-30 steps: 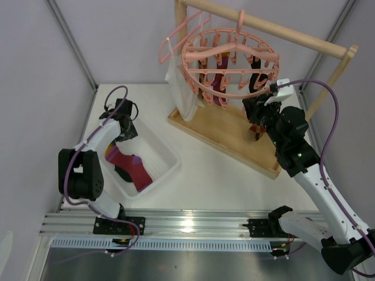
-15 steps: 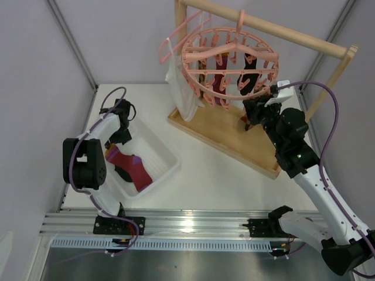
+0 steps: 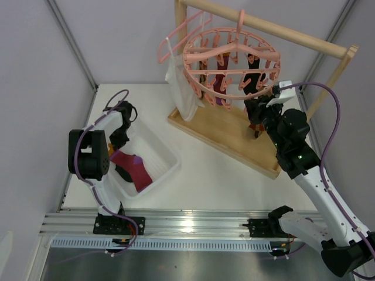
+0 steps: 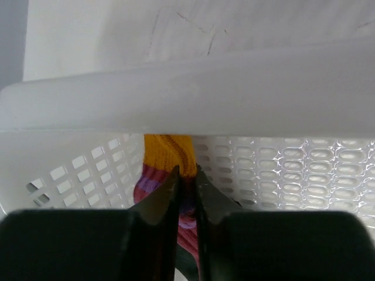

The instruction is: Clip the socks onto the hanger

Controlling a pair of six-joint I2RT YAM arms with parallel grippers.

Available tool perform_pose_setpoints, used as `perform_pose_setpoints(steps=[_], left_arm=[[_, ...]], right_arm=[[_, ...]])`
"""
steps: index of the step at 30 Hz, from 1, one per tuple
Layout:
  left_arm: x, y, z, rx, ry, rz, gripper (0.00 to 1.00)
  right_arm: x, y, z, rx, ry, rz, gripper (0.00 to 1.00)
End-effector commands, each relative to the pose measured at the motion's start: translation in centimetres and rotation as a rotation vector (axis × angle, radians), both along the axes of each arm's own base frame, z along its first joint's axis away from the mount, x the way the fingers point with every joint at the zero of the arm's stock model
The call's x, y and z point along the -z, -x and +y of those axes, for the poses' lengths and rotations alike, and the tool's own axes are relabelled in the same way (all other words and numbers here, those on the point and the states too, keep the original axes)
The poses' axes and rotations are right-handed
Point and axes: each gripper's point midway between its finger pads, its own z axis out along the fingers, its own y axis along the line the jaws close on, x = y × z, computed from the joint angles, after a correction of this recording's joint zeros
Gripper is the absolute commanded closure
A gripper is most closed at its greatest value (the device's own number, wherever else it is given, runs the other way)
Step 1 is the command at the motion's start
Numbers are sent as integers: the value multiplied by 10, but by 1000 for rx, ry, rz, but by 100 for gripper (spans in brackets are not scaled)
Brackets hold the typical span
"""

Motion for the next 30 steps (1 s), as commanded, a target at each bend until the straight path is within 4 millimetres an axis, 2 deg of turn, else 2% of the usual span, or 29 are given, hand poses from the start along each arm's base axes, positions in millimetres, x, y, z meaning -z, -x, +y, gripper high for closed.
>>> perform_pose_setpoints(steps=[1,2,4,5,8,9,11,12,14,15,16,17,18,20,21,23,24,26,27,29,30], left_arm=[[-20,-8,2,-6,4,-50,86],[-30,-9,0,-4,14,-84,93],[-43,-11,-6,9,26,-137,99],[-61,-12,-10,20,34,-202,99],[-92,-19,-31,80,71,-341,99],[-117,-18,-46,138,85,-426,99],[-145,-23,-64,202,105,-554,99],[-170,-17,-82,286,120,-637,99],[-202,-22,-100,372,123,-789,99],[-216,-19,-117,456,117,-837,99],[-237,-10,-123,496,137,-922,99],[-255,-12,-135,540,159,-1017,99],[-263,-5,-153,637,169,-1051,99],[-293,12,-177,769,225,-1173,99],[-316,20,-200,863,249,-1257,99],[-334,38,-226,992,300,-1329,99],[-347,49,-248,1073,333,-1382,99],[-353,61,-275,1174,398,-1407,99],[-367,72,-293,1221,445,-1471,99],[-371,82,-316,1298,496,-1500,99],[-365,87,-335,1347,527,-1487,99]], right_arm=[[-6,3,-5,12,-17,-18,98],[-6,3,-5,13,-15,-19,98],[-7,3,-5,12,-18,-21,98],[-8,3,-6,13,-17,-23,98],[-9,3,-7,15,-13,-25,98],[-9,3,-7,15,-13,-23,98],[-11,3,-6,10,-16,-27,98],[-10,3,-7,12,-16,-22,98],[-10,2,-7,10,-20,-21,98],[-11,2,-6,6,-25,-22,98],[-12,3,-5,2,-28,-21,98],[-11,2,-4,0,-27,-18,99],[-12,2,-4,-3,-31,-17,99],[-13,3,-4,-5,-32,-16,99],[-13,3,-3,-6,-32,-13,99],[-16,4,-4,-7,-41,-18,99],[-17,4,-4,-7,-44,-18,99],[-21,4,-4,-8,-55,-19,100],[-22,4,-3,-10,-58,-16,100],[-25,4,-3,-10,-69,-17,100],[-25,4,-3,-12,-68,-16,100]])
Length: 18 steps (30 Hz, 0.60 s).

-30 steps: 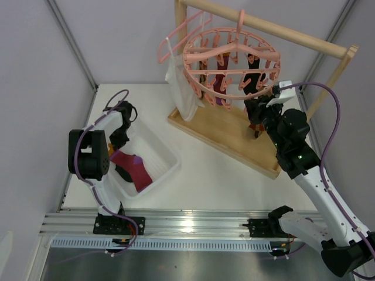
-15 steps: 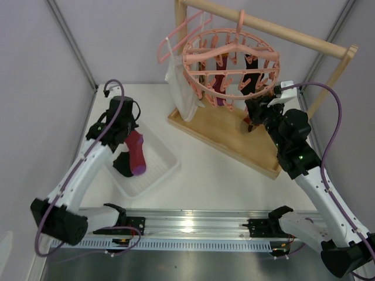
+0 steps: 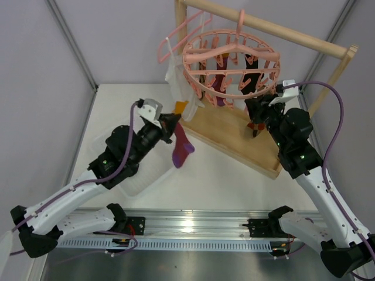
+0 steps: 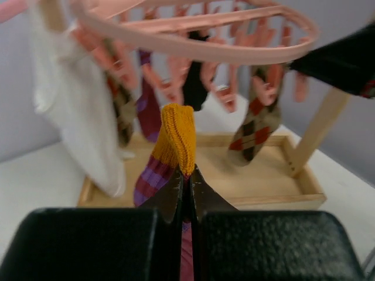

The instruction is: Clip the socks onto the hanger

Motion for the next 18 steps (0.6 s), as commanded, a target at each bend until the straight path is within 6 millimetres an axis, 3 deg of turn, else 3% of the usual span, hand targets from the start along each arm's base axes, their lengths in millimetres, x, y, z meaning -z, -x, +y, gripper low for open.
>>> perform_pose_setpoints(steps=[1,6,10,18], left_arm=[[-30,17,-49,172,37,-183,99],[-8,14,-103,262,-2,-192,99],[-2,14,-133,296,-10,-203,99],[3,19,-176,359,4,-220,99]], right_arm=[[-21,2,-1,-1,-43,-21,100],[-21,1,1,-6,-56,-12,100],[-23,2,1,-5,-66,-8,100],[-29,6,0,-10,-85,-10,100]])
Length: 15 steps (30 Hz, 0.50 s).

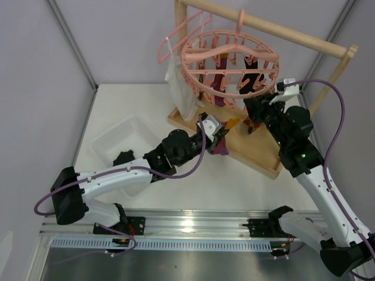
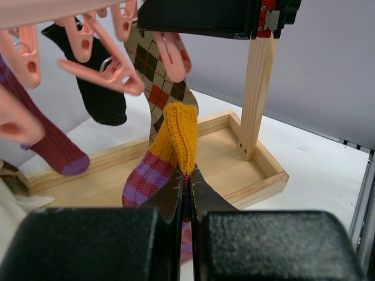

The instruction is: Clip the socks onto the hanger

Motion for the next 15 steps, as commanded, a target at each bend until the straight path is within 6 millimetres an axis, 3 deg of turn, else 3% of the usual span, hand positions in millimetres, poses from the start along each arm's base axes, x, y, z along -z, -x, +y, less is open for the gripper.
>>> perform_pose_setpoints(steps=[1,10,15], left_arm=[[-52,3,-14,35,127,-90,99],[-35,-7,-42,42,100,-49,99],[-37,-13,-50,30,99,-41,99]], right_arm=[[-28,5,-3,5,-48,-47,100],[-29,7,-1,-7,-63,-41,100],[-31,8,-3,-5,-63,-45,100]])
